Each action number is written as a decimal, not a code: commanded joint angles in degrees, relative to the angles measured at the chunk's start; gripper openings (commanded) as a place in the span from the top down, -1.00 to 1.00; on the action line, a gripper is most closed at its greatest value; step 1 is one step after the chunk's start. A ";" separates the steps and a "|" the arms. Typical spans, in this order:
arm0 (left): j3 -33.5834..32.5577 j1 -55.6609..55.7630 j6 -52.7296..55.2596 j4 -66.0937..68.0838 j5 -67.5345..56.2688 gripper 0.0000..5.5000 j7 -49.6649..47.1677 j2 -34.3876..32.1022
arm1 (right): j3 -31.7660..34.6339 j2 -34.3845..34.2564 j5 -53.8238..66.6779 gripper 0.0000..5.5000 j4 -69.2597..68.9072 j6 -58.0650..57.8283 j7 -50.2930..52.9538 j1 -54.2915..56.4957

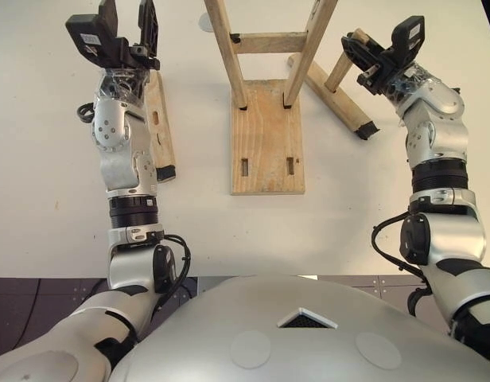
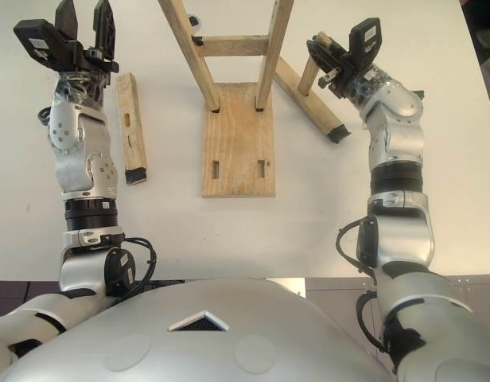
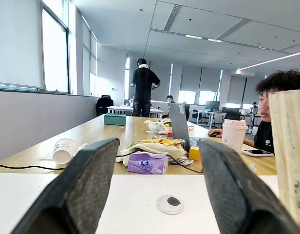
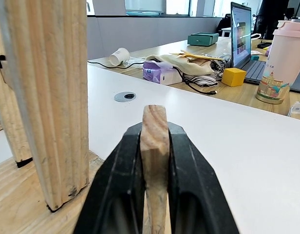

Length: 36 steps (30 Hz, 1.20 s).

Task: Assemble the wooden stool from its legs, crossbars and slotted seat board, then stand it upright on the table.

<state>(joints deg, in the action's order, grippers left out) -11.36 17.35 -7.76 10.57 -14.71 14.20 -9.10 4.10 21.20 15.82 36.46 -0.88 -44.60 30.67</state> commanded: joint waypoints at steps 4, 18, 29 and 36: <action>0.18 -0.22 0.27 -0.31 0.31 -0.07 -0.52 0.11 | 0.10 3.24 -1.75 0.45 -2.79 -4.95 -0.06 -3.42; 0.17 -1.43 1.67 -0.90 -0.27 -0.07 -0.64 0.49 | -3.87 7.58 -8.89 -0.11 -7.66 -10.05 0.79 -10.73; 0.58 -1.22 2.02 -0.53 -0.31 -0.07 0.58 0.18 | -4.22 7.53 -8.71 0.25 -6.17 -11.63 -1.99 -10.47; 0.36 -1.21 2.44 -0.96 -1.24 -0.07 0.86 0.45 | -2.06 7.38 -7.21 0.26 -6.59 -12.49 -1.46 -9.67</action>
<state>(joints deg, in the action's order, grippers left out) -11.04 15.93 -6.33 10.09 -15.41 14.97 -8.59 0.18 27.91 7.16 30.40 -12.20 -46.58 19.38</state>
